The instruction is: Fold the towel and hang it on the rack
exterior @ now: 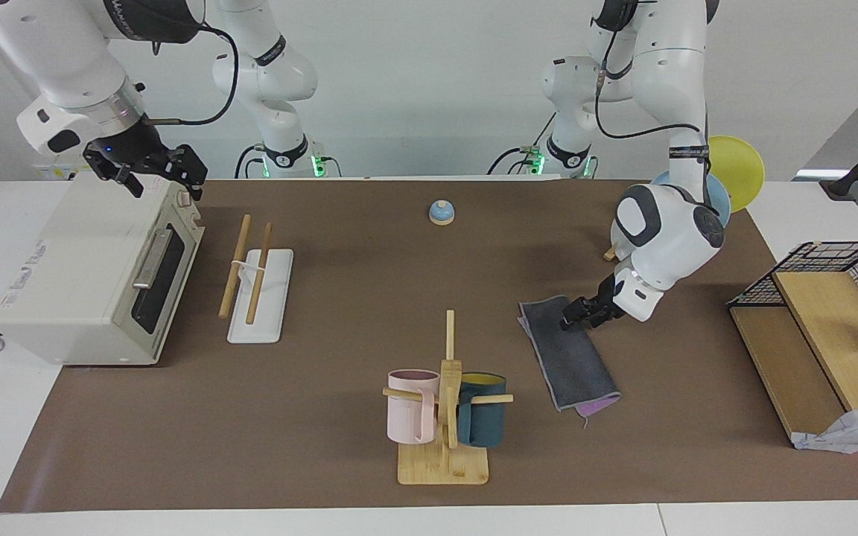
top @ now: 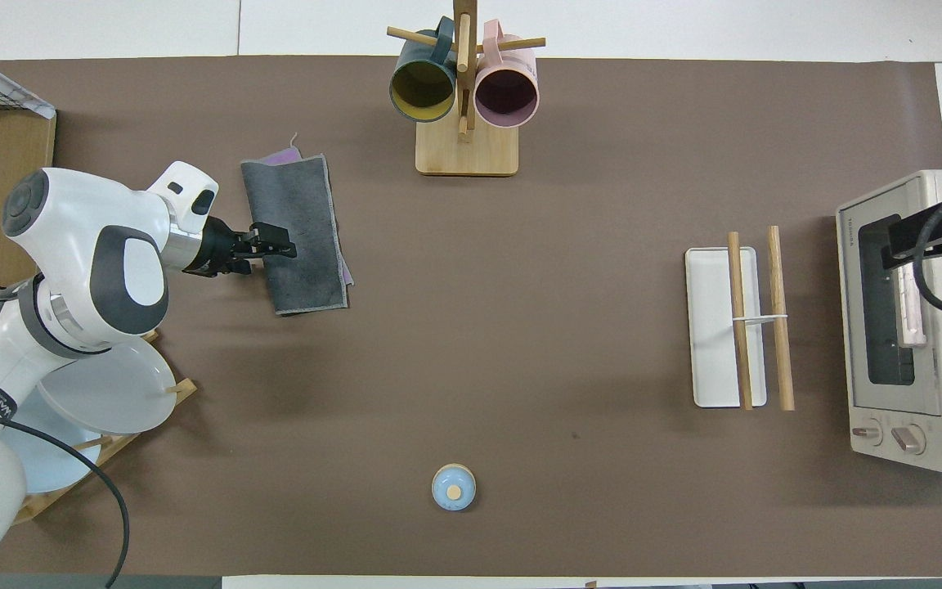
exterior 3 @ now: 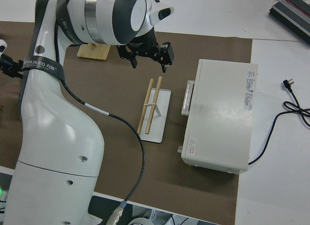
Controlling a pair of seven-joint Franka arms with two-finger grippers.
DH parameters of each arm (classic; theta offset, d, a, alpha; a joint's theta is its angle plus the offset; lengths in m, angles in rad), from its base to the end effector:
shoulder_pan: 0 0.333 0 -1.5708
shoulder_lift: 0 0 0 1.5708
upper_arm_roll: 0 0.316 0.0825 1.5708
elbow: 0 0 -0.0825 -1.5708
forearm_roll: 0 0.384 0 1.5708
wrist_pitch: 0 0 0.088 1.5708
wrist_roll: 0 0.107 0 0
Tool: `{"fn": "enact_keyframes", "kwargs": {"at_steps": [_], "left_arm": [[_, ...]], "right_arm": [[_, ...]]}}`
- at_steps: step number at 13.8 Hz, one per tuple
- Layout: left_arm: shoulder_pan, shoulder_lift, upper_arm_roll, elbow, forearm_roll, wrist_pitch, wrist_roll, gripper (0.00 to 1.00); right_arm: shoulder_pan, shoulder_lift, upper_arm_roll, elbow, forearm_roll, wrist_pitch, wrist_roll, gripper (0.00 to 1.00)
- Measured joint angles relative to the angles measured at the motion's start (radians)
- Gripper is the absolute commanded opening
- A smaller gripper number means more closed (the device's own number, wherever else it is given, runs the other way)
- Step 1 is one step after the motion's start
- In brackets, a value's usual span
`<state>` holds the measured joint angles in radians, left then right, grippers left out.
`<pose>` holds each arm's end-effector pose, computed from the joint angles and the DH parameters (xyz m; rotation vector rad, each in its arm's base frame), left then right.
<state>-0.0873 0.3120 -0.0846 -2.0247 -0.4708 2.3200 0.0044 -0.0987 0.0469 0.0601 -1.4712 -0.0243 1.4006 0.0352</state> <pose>0.5872 -0.1089 0.2955 2.7690 0.2148 -0.0693 0.5506 -0.0251 0.6309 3.1128 -0.1190 -0.1831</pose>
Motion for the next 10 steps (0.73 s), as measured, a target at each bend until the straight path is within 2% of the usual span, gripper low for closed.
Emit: {"fn": "enact_keyframes", "kwargs": {"at_steps": [10], "left_arm": [[-0.014, 0.0, -0.004, -0.003, -0.026, 0.004, 0.002, 0.78]], "right_arm": [[0.0, 0.0, 0.0, 0.0, 0.0, 0.0, 0.0, 1.0]]}}
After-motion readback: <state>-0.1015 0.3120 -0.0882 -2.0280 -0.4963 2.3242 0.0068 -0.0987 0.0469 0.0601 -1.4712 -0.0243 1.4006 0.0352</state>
